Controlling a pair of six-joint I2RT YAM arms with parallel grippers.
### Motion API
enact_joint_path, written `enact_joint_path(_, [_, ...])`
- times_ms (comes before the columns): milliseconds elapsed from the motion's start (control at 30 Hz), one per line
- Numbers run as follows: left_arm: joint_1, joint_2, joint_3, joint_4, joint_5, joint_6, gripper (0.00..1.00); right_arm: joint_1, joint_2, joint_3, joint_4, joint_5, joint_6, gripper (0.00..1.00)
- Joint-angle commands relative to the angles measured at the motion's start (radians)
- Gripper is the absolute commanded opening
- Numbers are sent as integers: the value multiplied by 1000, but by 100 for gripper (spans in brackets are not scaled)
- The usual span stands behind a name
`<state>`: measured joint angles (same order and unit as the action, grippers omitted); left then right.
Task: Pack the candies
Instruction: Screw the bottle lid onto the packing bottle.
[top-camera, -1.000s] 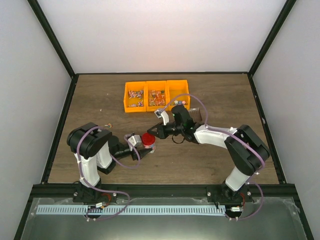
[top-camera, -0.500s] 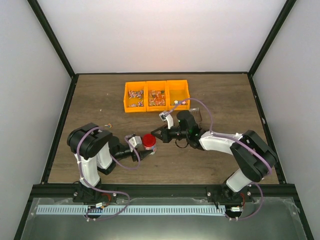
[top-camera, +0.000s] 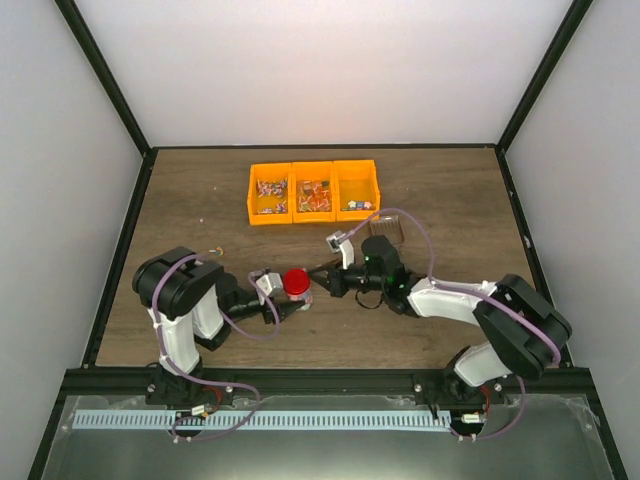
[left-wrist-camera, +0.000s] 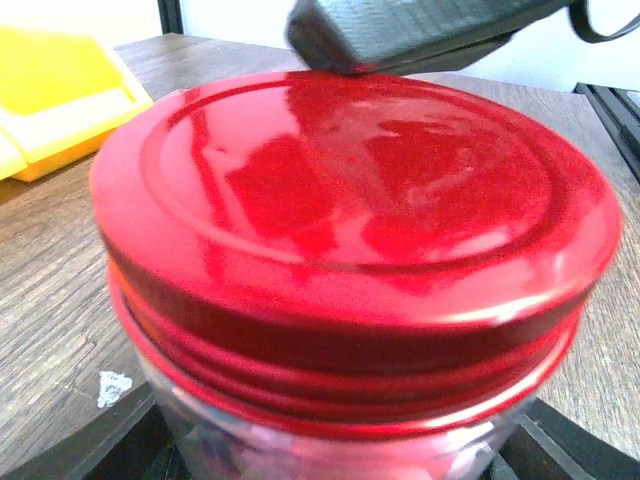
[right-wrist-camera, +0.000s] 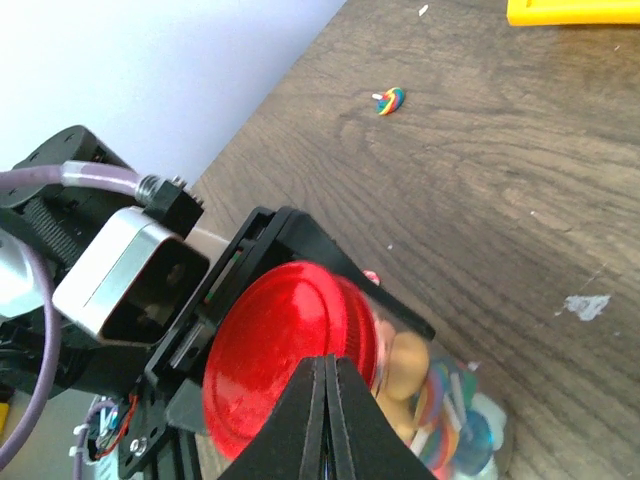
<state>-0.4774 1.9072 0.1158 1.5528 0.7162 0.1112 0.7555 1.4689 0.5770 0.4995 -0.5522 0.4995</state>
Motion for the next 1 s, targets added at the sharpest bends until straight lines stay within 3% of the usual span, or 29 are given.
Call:
enact_joint_path(0, [9, 51, -2, 73, -128, -59, 39, 139, -10, -58, -125, -210, 34, 1])
enact_joint_path(200, [9, 52, -4, 73, -126, -56, 39, 162, -44, -104, -92, -197, 60, 1])
enact_joint_path(400, [8, 59, -6, 82, -111, -50, 39, 147, -151, -99, -168, -96, 49, 1])
enact_joint_path(567, [9, 64, -8, 90, -91, -47, 39, 50, -217, -27, -261, -13, 14, 12])
enact_joint_path(700, [9, 70, -4, 90, -72, -44, 39, -29, -150, 64, -295, -39, -42, 17])
enact_joint_path(867, [8, 72, -5, 91, -65, -42, 39, -39, 0, 195, -345, -51, -97, 28])
enact_joint_path(967, [9, 73, -5, 89, -66, -44, 39, -39, 69, 260, -361, -58, -104, 27])
